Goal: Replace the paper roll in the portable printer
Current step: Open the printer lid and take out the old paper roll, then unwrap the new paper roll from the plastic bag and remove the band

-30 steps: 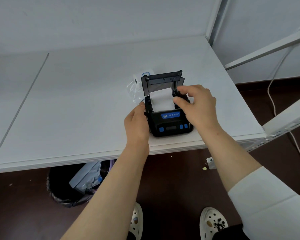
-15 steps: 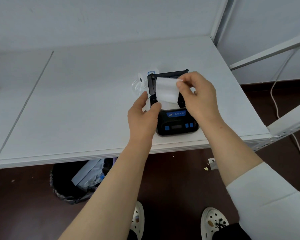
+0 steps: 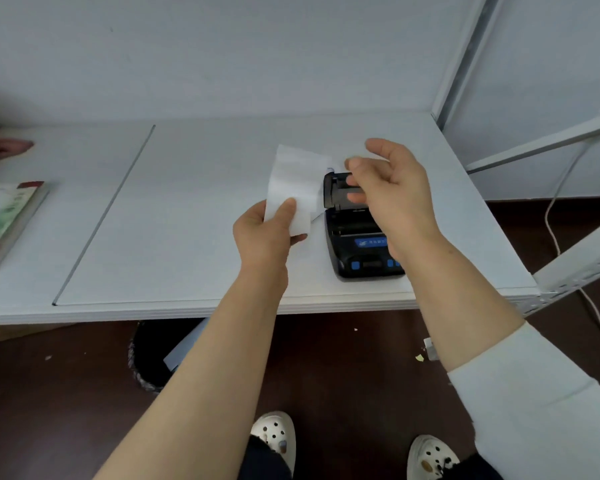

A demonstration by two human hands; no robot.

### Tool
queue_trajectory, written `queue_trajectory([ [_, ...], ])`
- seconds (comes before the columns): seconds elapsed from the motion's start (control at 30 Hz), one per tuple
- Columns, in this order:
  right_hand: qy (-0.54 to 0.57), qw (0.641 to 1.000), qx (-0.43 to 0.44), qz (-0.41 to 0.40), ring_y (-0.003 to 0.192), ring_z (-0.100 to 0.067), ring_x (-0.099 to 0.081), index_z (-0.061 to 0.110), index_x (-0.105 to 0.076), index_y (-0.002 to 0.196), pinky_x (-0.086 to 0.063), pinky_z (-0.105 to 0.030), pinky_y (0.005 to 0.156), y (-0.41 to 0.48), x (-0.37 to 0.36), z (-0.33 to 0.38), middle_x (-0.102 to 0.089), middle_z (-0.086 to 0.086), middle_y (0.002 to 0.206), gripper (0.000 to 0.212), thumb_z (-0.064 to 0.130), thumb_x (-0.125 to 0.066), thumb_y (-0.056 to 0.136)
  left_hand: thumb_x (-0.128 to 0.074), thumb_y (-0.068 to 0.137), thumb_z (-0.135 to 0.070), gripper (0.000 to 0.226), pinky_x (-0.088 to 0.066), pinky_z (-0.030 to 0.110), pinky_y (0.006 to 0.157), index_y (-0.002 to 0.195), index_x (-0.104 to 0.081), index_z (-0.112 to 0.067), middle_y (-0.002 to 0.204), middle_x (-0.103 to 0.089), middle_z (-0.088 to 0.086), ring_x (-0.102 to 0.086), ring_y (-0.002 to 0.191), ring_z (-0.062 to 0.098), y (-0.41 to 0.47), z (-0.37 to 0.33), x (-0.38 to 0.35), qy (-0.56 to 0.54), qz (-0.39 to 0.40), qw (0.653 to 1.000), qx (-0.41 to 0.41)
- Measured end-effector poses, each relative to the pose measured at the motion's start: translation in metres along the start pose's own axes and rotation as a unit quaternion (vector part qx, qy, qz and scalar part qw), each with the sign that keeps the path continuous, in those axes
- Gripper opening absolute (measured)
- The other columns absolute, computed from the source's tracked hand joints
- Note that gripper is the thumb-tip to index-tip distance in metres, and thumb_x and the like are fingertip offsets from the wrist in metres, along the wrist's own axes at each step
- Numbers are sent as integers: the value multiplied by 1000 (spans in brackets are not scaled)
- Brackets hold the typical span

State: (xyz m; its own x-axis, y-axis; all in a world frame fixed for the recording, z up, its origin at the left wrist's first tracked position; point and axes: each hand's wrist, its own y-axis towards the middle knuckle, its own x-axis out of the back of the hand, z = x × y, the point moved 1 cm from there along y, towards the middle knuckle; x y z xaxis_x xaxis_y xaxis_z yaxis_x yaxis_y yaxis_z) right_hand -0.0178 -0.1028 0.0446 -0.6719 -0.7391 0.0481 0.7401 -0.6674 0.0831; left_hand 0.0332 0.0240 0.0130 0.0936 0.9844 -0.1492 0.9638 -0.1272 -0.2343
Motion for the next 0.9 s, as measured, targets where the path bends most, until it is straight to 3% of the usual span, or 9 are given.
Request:
queue_trajectory([
  [0.17,-7,998,-34,-57,82,-11,-61,16,-59,113,-55,-21,74,1,13,-13,-68,-10,105,27,9,-55,88,-54,88,0,15,-53,16,48,74,-59,-5,80,-60,5,-60,64,16,19,-3,23,-33,-63,995,67],
  [0.3,-21,995,-53,-84,88,-12,-62,17,-62,107,-54,-28,86,4,25,-25,-68,-8,106,23,9,-57,87,-55,89,-2,11,-58,21,67,78,-56,-4,81,-59,6,-64,46,9,29,-3,19,-56,-66,990,111],
  [0.33,-25,994,-57,-92,90,-13,-62,17,-63,107,-53,-30,90,5,28,-28,-67,-8,106,23,9,-57,86,-57,89,-8,8,-57,23,79,83,-56,-4,85,-58,7,-66,55,9,29,-5,16,-75,-51,988,122],
  [0.4,-33,991,-64,-113,91,-12,-61,15,-63,108,-50,-31,94,6,33,-34,-67,-6,106,24,8,-56,87,-58,90,-27,28,-46,29,103,112,-53,-10,109,-55,11,-62,97,16,24,-7,7,-96,-9,983,158],
  [0.47,-48,986,-71,-140,97,-11,-59,15,-63,111,-47,-25,93,6,39,-40,-65,-4,112,25,8,-53,89,-53,92,-39,54,-32,32,114,140,-37,-20,147,-35,8,-38,135,21,16,-3,0,-86,11,980,181],
  [0.53,-61,983,-81,-154,105,-11,-54,15,-58,118,-40,-19,92,2,46,-48,-59,-3,121,29,9,-48,92,-47,94,-42,57,-30,33,114,144,-32,-19,153,-27,6,-30,140,22,8,6,-9,-52,34,981,185],
  [0.77,-69,973,-201,-91,133,-19,-39,15,-35,141,-29,-29,106,-3,58,-73,-40,-3,146,46,28,-39,97,-36,97,-44,55,-31,32,109,140,-39,-10,140,-48,4,-42,131,20,-12,31,-38,5,116,971,210],
  [0.83,-54,972,-217,-71,130,-20,-42,15,-37,140,-32,-36,111,-2,56,-76,-44,-4,143,47,33,-38,97,-35,97,-42,38,-34,29,101,114,-60,-18,106,-60,-5,-52,109,16,-12,34,-42,25,117,972,204],
  [0.9,-49,973,-215,-66,129,-20,-44,17,-39,138,-34,-41,111,-1,54,-78,-47,-4,142,47,37,-37,96,-37,96,-40,32,-39,24,85,76,-57,-25,80,-56,-10,-52,84,8,-13,35,-46,38,114,972,201],
])
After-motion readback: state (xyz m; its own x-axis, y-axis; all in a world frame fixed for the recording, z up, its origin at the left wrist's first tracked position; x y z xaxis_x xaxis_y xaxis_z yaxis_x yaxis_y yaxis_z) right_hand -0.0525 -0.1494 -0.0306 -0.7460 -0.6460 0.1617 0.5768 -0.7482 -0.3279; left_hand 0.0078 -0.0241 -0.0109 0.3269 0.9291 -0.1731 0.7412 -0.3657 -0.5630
